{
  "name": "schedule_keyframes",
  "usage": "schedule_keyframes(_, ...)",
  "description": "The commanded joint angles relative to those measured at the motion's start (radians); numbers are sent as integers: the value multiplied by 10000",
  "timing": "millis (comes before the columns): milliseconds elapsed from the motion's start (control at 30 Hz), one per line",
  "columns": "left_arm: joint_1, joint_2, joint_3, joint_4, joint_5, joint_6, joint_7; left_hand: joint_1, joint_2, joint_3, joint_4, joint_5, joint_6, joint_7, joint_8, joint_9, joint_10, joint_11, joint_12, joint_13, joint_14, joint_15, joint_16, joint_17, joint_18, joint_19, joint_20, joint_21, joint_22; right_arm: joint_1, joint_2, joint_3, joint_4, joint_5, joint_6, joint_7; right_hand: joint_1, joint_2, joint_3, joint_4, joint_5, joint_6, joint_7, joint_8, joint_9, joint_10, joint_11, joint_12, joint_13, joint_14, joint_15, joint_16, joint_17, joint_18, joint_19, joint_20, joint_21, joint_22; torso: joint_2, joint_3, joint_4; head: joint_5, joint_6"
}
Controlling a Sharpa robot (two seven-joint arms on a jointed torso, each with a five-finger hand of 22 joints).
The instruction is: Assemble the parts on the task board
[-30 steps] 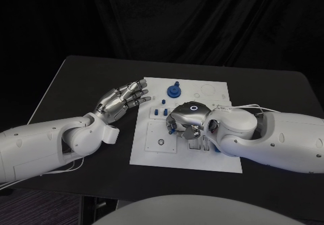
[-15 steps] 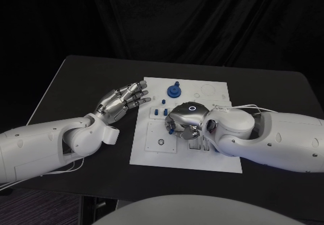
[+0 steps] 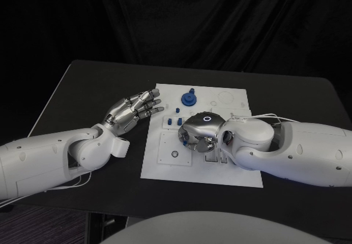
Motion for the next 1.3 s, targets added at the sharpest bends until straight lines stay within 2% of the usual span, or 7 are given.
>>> schedule_keyframes(33,-26,28,7,2,32,154,82,105,-4,20,-51,45,-3,59,6,-1,-40,-18,-51,-8,-27,75,54,15,-85,64,-28,23,-16,-39,15,5,-3,-67,307,-155,-3,-130,-77,10,-82,-69,-23,-74,-44,-102,5,-24,17,-62,8,-32,-13,205,-76,-17,-67,175,0,3,-1,-5,-1)
schedule_keyframes(200,-45,45,8,-27,32,164,82,113,-5,28,-62,53,-8,67,5,-2,-45,-23,-56,-8,-29,75,55,16,-89,69,-28,24,-16,-65,22,5,-24,-67,388,-123,-433,-278,-679,412,-1191,-1245,-147,-1121,-668,-1516,279,-149,114,-454,215,-231,-323,226,-140,214,-454,62,0,2,-2,-5,-1)
schedule_keyframes(333,-59,37,8,-31,32,164,85,124,-6,38,-76,64,-14,72,5,-3,-50,-27,-61,-9,-31,76,56,16,-94,72,-29,23,-21,-74,-17,5,-20,-67,332,-79,-404,-252,-1037,533,-1368,-1529,-207,-1498,-960,-2152,361,-172,113,-584,207,-296,-461,248,-92,236,-649,20,0,2,-2,-11,-1)
schedule_keyframes(633,-77,-26,8,-6,32,142,86,134,-7,48,-91,73,-4,80,7,-2,-52,-34,-61,-8,-34,76,56,15,-99,75,-29,22,-25,-12,-459,7,210,-67,-419,115,-122,-213,-1164,488,-1078,-1433,-213,-1582,-1113,-2311,356,-91,100,-606,172,-287,-502,256,-33,210,-766,16,-2,6,-1,-41,-1)
schedule_keyframes(967,-83,-163,8,94,32,32,90,148,-26,58,-119,91,22,71,13,3,-44,-33,-43,-5,-19,76,76,20,-107,90,-31,23,-26,856,-1727,5,886,188,-727,-24,279,-1,-958,355,-3,-977,-190,-1668,-1426,-2043,274,84,-37,-207,85,-10,-310,246,268,105,-797,151,-10,5,-19,-21,-1)
schedule_keyframes(1167,-84,-210,8,125,32,-26,112,150,-44,56,-132,100,62,57,22,11,-29,-26,-24,-1,-8,76,87,22,-111,91,-32,22,-37,1087,-2537,3,977,357,-688,-118,187,-16,-878,420,-88,-854,-289,-1950,-1987,-1707,273,-727,-697,356,58,144,-191,138,897,71,-139,340,2,5,-3,-128,-1)
schedule_keyframes(1300,-84,-210,7,154,33,-42,146,116,-54,41,-111,90,31,27,20,5,-31,-9,-31,-2,-24,70,78,19,-117,84,-34,15,-64,1113,-2913,1,809,391,-591,-153,135,-13,-898,505,-272,-711,-142,-2013,-2208,-1531,268,-1084,-969,480,35,151,-173,110,1049,47,-9,380,5,-14,16,-183,-1)
